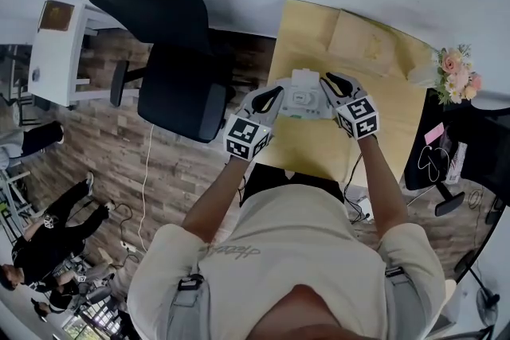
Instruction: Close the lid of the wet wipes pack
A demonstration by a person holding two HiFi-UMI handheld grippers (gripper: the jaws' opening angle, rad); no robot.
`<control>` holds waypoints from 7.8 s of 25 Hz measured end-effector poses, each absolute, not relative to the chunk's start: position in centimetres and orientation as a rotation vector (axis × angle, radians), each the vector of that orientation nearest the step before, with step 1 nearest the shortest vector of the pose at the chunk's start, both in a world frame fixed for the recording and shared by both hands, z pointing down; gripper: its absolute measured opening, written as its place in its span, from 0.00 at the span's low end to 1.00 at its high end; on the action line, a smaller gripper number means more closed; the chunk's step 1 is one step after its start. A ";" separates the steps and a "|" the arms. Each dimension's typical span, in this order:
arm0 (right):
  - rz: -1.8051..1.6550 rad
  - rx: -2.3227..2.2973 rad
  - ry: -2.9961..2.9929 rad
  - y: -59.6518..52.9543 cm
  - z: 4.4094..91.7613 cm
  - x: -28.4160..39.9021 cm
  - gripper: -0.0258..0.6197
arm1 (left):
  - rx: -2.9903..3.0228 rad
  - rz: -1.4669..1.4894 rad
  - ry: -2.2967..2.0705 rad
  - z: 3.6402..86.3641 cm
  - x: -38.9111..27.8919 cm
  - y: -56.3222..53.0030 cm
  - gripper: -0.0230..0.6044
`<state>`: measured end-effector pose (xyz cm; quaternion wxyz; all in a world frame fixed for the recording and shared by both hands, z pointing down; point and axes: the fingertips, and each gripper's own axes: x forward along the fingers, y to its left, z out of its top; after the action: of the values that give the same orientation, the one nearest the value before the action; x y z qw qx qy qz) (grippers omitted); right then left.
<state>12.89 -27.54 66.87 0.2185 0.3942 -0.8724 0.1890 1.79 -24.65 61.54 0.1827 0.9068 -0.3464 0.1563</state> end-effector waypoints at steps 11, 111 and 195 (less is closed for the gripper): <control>0.791 0.956 -2.335 -29.8 74.1 12.8 0.13 | 2.537 0.475 -0.964 63.0 1.4 -23.5 0.07; 0.676 0.830 -2.104 -20.3 75.3 7.7 0.04 | 2.568 0.356 -0.982 60.5 -1.5 -20.9 0.07; -0.022 1.650 -2.583 -20.1 34.2 20.2 0.04 | 3.049 -0.022 -1.008 32.9 5.8 -25.5 0.07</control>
<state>20.23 -20.10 34.22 0.0385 0.5379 -0.8421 -0.0070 5.78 -25.52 32.86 -0.0351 0.9488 -0.3138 -0.0067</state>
